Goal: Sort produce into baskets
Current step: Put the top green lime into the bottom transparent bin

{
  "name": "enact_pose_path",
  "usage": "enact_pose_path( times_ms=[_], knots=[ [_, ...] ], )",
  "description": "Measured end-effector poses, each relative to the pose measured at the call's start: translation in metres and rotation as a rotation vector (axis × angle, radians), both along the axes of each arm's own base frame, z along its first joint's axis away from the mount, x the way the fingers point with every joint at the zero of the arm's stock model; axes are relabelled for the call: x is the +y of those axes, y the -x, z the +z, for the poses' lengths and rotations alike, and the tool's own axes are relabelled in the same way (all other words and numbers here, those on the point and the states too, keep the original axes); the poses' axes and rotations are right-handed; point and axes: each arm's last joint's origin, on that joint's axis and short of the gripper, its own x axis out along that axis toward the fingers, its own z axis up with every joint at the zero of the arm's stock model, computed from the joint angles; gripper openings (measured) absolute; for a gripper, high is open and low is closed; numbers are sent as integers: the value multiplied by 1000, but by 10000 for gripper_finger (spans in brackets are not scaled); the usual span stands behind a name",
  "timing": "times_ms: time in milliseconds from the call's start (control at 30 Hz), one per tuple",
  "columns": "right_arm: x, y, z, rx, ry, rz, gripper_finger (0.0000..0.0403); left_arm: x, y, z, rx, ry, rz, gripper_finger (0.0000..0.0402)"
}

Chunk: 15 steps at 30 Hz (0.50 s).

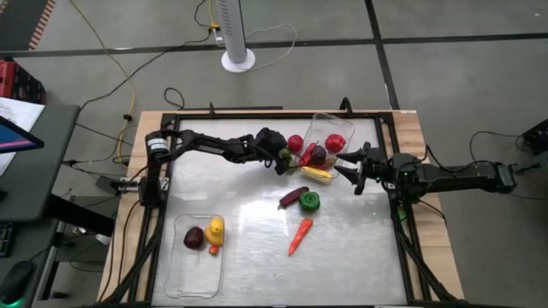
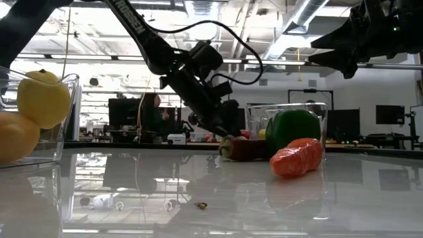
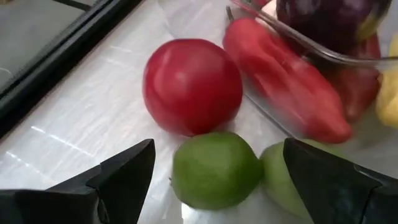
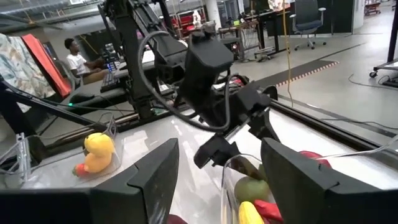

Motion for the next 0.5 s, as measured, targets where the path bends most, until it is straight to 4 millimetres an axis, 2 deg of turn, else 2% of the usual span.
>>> enact_pose_path(
  times_ms=[200, 500],
  knots=[
    [0, 0, 0, 1, 3, 0, 256, -1, 1, -12, 56, 9, -1, 329],
    [0, 0, 0, 0, 3, 0, 256, -1, 3, -12, 80, 9, -13, 226]
  ],
)
